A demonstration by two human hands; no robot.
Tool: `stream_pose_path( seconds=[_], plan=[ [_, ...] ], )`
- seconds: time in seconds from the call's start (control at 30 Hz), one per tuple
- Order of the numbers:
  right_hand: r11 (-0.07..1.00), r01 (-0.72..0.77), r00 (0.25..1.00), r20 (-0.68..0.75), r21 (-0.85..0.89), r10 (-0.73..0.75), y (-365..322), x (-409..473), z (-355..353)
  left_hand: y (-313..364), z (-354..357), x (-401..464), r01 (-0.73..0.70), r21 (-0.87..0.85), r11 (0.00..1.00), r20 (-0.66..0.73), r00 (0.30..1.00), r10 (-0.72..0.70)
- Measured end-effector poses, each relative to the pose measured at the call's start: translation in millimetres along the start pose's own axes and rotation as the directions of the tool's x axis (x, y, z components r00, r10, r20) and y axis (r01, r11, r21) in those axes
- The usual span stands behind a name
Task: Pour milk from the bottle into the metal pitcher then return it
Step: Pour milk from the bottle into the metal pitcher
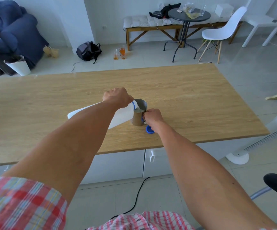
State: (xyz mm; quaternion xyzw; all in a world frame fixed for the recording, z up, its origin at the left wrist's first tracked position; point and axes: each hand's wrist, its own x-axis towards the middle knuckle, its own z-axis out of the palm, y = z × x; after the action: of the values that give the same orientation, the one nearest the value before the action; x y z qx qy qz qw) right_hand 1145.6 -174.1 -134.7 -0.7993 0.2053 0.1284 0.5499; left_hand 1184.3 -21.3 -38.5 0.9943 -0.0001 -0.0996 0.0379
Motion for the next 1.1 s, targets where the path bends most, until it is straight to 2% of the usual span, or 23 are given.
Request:
stream_pose_path(
  seconds=[1.1],
  plan=[
    [1.000,-0.003,1.000,-0.009,-0.007,0.003,2.0,6.8,2.8,-0.5,-1.5,1.7,0.012,0.015,1.000,0.015,1.000,-0.012]
  ],
)
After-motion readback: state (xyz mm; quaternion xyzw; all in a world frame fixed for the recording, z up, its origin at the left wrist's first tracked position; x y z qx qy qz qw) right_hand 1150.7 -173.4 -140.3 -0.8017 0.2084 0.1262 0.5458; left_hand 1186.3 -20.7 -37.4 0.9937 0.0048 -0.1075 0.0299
